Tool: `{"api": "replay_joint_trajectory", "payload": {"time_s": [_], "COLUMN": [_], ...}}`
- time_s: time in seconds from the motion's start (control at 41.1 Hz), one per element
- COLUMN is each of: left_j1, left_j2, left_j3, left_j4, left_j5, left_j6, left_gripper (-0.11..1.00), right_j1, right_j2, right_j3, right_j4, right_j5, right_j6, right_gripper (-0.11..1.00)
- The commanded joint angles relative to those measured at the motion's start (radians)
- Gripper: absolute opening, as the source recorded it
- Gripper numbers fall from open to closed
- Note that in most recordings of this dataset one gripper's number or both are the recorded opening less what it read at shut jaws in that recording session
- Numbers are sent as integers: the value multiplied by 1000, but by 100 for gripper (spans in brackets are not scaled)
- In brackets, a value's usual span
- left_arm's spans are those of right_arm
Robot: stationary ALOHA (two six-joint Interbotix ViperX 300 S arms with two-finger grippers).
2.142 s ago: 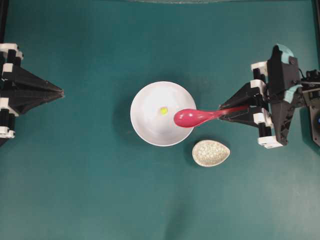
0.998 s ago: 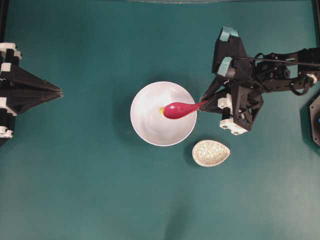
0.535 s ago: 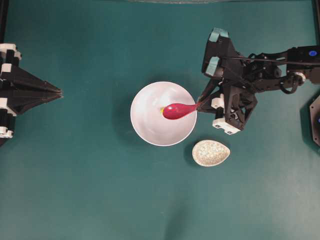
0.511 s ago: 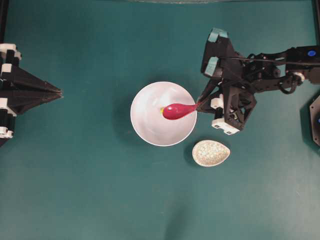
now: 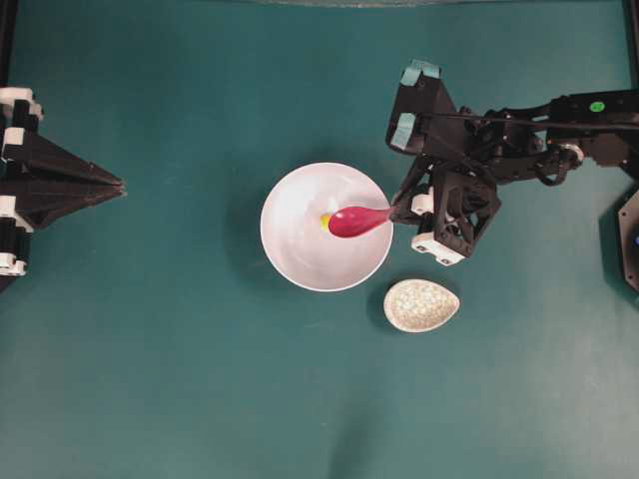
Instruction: Scoop the yellow hexagonal prism block from the bowl with a spoon using the right arm.
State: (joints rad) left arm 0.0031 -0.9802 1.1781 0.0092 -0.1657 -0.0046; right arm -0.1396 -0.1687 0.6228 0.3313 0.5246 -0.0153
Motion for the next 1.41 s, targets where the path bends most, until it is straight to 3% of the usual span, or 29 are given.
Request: {"api": "replay_joint_trajectory", "payload": {"time_s": [0.0,0.779,1.387], "left_j1": [0,0,0], "left_j2": [8,9,9], "left_j3": [-28,-26,-28], "left_j4": [2,2,2], "left_j5": [-5,-5,-5], "left_j6": [-2,-2,-2], "left_gripper": [11,11,11], "right_j1": [-3,-3,-3], "right_j2": [-5,66,123], "right_j3": [-29,-35,-61], "right_j4": [-6,-6,-9], "right_j5": [-2,-8,-84], "right_j6": [3,3,-6], "right_gripper": [24,24,24]}}
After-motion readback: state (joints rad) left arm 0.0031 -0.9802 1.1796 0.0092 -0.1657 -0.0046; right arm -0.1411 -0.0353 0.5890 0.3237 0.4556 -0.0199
